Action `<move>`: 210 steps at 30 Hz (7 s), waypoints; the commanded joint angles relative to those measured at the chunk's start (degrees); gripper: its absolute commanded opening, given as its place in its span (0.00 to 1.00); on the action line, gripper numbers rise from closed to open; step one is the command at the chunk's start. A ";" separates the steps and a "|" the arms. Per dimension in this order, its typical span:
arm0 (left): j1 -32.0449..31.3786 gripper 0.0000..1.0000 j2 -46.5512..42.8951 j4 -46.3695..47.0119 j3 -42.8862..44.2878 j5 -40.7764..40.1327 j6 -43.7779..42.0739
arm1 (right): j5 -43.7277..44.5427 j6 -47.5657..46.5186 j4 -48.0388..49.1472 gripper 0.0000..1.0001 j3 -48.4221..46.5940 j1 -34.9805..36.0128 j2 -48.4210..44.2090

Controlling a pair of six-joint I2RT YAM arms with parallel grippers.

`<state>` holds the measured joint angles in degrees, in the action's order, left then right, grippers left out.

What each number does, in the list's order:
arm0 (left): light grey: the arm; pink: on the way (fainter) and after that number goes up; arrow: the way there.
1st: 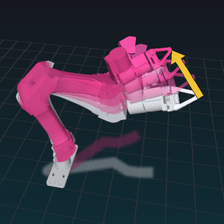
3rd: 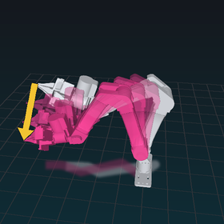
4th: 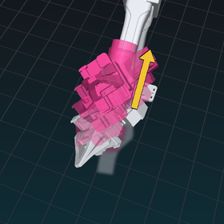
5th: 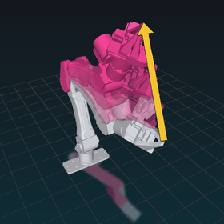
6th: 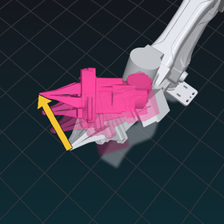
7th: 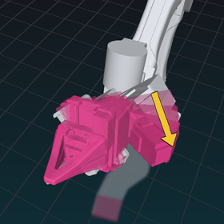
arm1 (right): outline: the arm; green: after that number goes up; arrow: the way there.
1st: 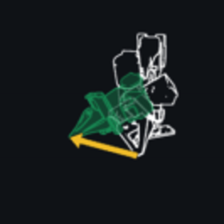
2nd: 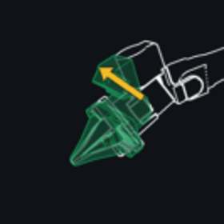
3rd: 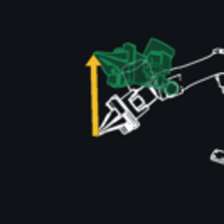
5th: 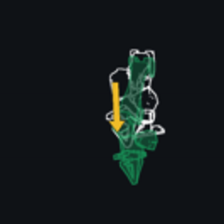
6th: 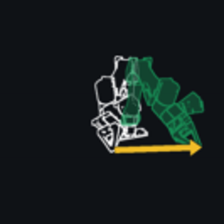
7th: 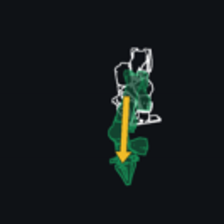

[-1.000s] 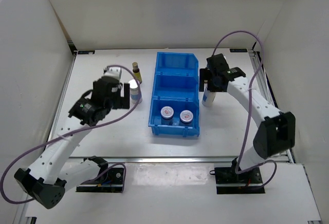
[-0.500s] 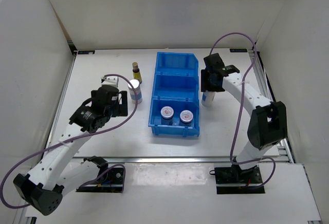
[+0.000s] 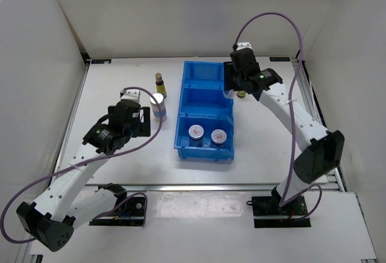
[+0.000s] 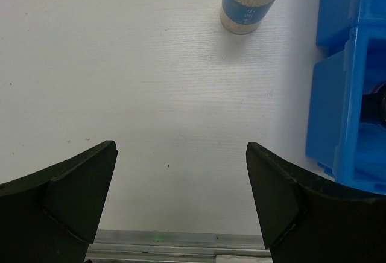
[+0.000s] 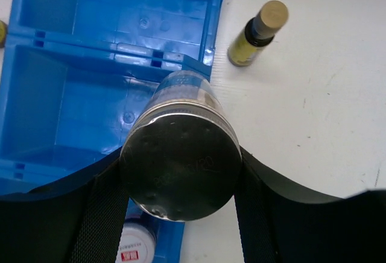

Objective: Organize the condiment bottles

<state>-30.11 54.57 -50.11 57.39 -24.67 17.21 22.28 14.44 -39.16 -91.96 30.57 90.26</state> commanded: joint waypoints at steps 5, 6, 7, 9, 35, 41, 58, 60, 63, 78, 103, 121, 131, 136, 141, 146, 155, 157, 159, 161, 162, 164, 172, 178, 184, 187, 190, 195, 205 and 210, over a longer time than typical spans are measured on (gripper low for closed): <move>-0.13 1.00 -0.43 0.62 0.89 -0.47 -0.51 | -3.91 -0.90 0.84 0.00 -5.94 0.46 11.77; -0.13 1.00 -0.43 0.62 0.89 -0.47 -0.51 | -4.96 -0.38 0.84 0.00 -6.47 0.46 12.39; -0.13 1.00 -0.43 0.62 0.89 -0.47 -0.51 | -5.66 -0.37 0.84 0.00 -6.47 1.07 13.18; -0.13 1.00 -0.43 0.62 0.89 -0.47 -0.51 | -5.67 0.15 0.84 0.00 -5.69 1.07 13.89; 0.49 1.00 13.36 3.43 15.36 6.63 0.01 | 1.54 2.44 1.45 0.99 6.96 2.66 -6.65; 6.81 1.00 29.44 5.72 25.30 20.15 -0.51 | -3.03 2.97 2.77 0.99 15.22 3.18 -16.15; 12.18 0.53 43.63 7.04 32.97 23.80 0.01 | -5.06 1.03 1.11 0.99 20.68 3.71 -25.31; 11.13 0.38 41.16 6.51 34.71 22.30 0.54 | -5.06 1.03 0.58 0.99 21.30 3.71 -26.36; 7.44 0.28 36.85 5.37 38.92 18.79 1.16 | -3.83 1.56 0.57 0.99 22.78 3.71 -27.67; -3.29 0.21 47.11 4.05 54.76 20.45 -2.80 | -1.98 3.23 -1.19 0.99 24.11 3.71 -30.32; -3.82 1.00 58.56 3.44 53.09 20.97 -0.43 | 1.27 5.08 -6.37 0.99 22.19 3.18 -32.44; 2.33 1.00 16.81 9.32 4.88 -3.54 -1.14 | -9.19 -2.57 -8.38 0.83 -17.07 -13.95 10.33; -0.65 1.00 13.54 11.26 3.52 -4.87 -3.24 | -10.24 -2.04 -8.39 0.76 -27.21 -15.27 27.33; -0.65 1.00 17.85 10.38 5.45 -2.05 -3.24 | -9.19 -3.19 -7.51 0.75 -27.14 -15.80 30.42; -0.65 1.00 18.91 9.15 5.98 -2.05 -3.24 | -8.48 -4.41 -4.79 0.54 -25.55 -15.80 30.42; -0.65 1.00 18.91 9.15 5.98 -2.05 -3.24 | -7.35 -5.03 -4.79 0.38 -26.16 -15.80 30.94; -0.65 1.00 19.44 7.57 5.98 -3.11 -3.24 | -5.06 -5.03 -4.79 0.00 -26.69 -15.80 28.05; -0.65 1.00 19.44 7.57 5.98 -3.63 -3.24 | -5.06 -5.03 -4.79 0.00 -26.69 -15.80 27.34; -0.65 1.00 19.44 7.57 5.98 -3.64 -3.24 | -5.06 -5.03 -4.79 0.12 -26.16 -15.80 26.82; -0.65 1.00 20.05 7.05 5.98 -3.64 -3.24 | -5.06 -5.56 -4.79 0.48 -25.63 -15.80 26.81; -0.65 1.00 20.05 7.04 5.98 -3.64 -3.24 | -5.67 -5.56 -4.18 0.55 -25.11 -15.80 26.81; -0.65 1.00 20.05 7.04 5.98 -3.64 -3.24 | -6.19 -5.56 -3.56 0.61 -24.58 -15.80 26.81; -0.65 1.00 21.20 6.51 5.98 -3.64 -3.24 | -6.20 -5.56 -3.56 0.71 -28.53 -15.80 30.67; -0.65 1.00 22.25 5.99 6.51 -4.16 -3.24 | -8.48 -5.03 -3.56 0.66 -32.22 -16.33 34.28; -0.65 1.00 23.39 5.46 6.51 -4.69 -3.24 | -9.80 -4.50 -4.09 0.59 -33.63 -16.86 37.00; -0.65 1.00 24.01 5.46 7.04 -4.69 -3.24 | -10.33 -3.89 -4.09 0.57 -33.63 -16.86 37.01; -0.65 1.00 24.54 5.46 7.04 -5.22 -3.24 | -10.33 -3.89 -4.09 0.48 -33.11 -16.86 37.01; -0.65 1.00 24.54 4.93 7.04 -5.22 -3.24 | -10.33 -3.89 -4.09 0.15 -33.11 -16.86 36.39; -0.65 1.00 24.54 4.93 7.04 -5.22 -2.71 | -3.13 -4.23 1.54 0.00 -28.36 -11.24 23.56; -0.65 1.00 24.01 4.93 7.57 -5.22 -2.71 | -2.60 -6.08 2.15 0.00 -33.97 -6.75 23.38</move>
<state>-30.72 79.46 -45.08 62.52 -28.56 14.22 18.00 10.00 -42.17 -120.79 21.41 116.68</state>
